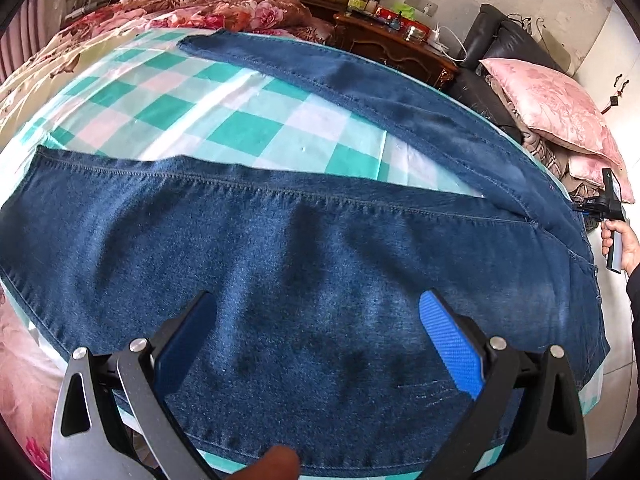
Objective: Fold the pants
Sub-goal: 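Move the right gripper to the jeans waistband and close on it, then grasp the jeans leg hem with the left gripper while the right gripper holds the waistband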
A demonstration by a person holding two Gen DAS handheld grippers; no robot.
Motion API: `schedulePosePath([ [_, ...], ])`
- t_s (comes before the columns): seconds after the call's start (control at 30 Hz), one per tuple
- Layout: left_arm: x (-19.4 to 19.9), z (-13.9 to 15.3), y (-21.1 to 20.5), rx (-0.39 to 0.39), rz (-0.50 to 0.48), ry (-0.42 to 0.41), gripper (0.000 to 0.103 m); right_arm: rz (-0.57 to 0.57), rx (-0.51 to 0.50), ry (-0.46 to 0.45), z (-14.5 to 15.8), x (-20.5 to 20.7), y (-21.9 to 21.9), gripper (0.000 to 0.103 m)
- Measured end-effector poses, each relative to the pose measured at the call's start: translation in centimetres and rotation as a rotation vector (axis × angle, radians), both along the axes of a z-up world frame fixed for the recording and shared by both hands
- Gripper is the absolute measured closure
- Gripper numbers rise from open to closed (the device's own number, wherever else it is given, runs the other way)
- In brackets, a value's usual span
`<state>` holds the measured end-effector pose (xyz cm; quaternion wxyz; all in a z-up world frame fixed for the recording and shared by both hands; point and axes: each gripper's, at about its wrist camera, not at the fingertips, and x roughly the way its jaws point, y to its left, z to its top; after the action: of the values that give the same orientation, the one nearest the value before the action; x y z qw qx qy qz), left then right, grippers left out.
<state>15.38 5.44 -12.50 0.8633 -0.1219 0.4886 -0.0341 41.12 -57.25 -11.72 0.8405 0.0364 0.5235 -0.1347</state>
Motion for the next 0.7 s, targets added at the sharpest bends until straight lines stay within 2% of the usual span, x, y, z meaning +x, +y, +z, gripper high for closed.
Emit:
schedulePosePath([
  [0.13, -0.2, 1.5, 0.2, -0.012, 0.004, -0.027, 0.002, 0.078, -0.043, -0.126, 4.9, -3.0, 2.7, 0.093],
  [0.23, -0.9, 3.2, 0.2, -0.034, 0.006, -0.062, 0.002, 0.171, -0.005, -0.269, 10.3, -8.5, 6.0, 0.093],
  [0.3, -1.5, 4.2, 0.1, -0.038, -0.005, -0.097, 0.002, 0.256, 0.023, -0.373, 13.7, -14.3, 9.1, 0.093],
  [0.4, -2.2, 5.3, 0.2, -0.067, -0.013, -0.126, 0.002, 0.379, 0.108, -0.478, 15.9, -24.1, 13.0, 0.094],
  [0.47, -2.5, 5.5, 0.7, -0.107, -0.013, -0.124, 0.002, 0.435, 0.193, -0.495, 15.1, -29.8, 14.4, 0.095],
  [0.53, -2.5, 5.6, 1.5, -0.164, -0.018, -0.125, 0.002, 0.459, 0.285, -0.465, 12.3, -34.9, 14.9, 0.095],
  [0.57, -2.3, 5.5, 1.8, -0.182, -0.02, -0.129, 0.002, 0.445, 0.335, -0.425, 10.0, -36.7, 14.6, 0.095],
  [0.63, -0.8, 5.0, 2.8, -0.25, -0.027, -0.119, 0.002, 0.373, 0.399, -0.344, 5.9, -38.0, 13.8, 0.095],
  [0.67, 0.3, 4.6, 3.4, -0.288, -0.02, -0.108, 0.006, 0.35, 0.407, -0.319, 4.8, -38.2, 13.6, 0.095],
  [0.7, 1.8, 4.1, 4.0, -0.347, -0.018, -0.095, 0.016, 0.313, 0.42, -0.283, 3.0, -38.3, 13.4, 0.095],
])
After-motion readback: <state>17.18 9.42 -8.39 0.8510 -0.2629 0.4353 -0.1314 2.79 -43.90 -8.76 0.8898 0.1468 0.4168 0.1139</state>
